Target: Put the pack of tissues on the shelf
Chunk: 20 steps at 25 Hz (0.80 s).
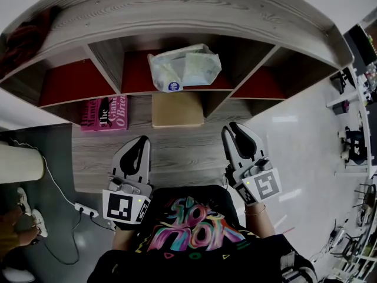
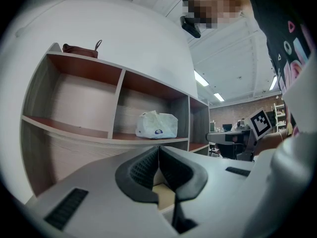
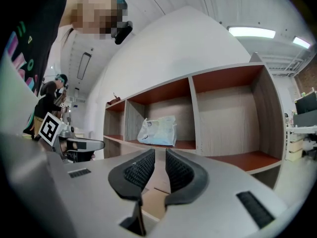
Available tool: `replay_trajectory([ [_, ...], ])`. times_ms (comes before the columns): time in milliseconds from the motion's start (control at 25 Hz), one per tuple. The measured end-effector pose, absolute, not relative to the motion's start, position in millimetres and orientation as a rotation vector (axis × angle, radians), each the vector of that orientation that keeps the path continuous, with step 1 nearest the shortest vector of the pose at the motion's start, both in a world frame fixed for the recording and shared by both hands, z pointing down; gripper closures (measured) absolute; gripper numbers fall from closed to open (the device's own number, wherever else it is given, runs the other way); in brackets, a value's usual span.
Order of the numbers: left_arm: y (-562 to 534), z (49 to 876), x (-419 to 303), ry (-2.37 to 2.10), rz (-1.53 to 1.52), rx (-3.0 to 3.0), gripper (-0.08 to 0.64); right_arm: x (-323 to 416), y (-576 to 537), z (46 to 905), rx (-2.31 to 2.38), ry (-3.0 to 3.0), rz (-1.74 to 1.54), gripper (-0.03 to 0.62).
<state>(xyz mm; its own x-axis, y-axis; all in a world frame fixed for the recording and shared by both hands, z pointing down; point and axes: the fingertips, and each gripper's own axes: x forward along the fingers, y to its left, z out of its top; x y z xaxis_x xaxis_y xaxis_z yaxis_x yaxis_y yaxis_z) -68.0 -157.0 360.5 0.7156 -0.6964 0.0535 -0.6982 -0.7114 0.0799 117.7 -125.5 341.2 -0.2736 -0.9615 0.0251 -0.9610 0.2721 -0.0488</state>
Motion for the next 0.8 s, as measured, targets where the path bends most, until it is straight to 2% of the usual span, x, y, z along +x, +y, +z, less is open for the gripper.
replay_trajectory([
  [520, -161, 364, -72, -1.156, 0.035, 2.811, 0.535, 121, -118, 358, -1.924, 2.488, -0.166, 0.572],
  [800, -163, 364, -75, -1.163, 0.039, 2.810, 0.535, 120, -119, 364, -1.925, 2.518, -0.161, 0.575],
])
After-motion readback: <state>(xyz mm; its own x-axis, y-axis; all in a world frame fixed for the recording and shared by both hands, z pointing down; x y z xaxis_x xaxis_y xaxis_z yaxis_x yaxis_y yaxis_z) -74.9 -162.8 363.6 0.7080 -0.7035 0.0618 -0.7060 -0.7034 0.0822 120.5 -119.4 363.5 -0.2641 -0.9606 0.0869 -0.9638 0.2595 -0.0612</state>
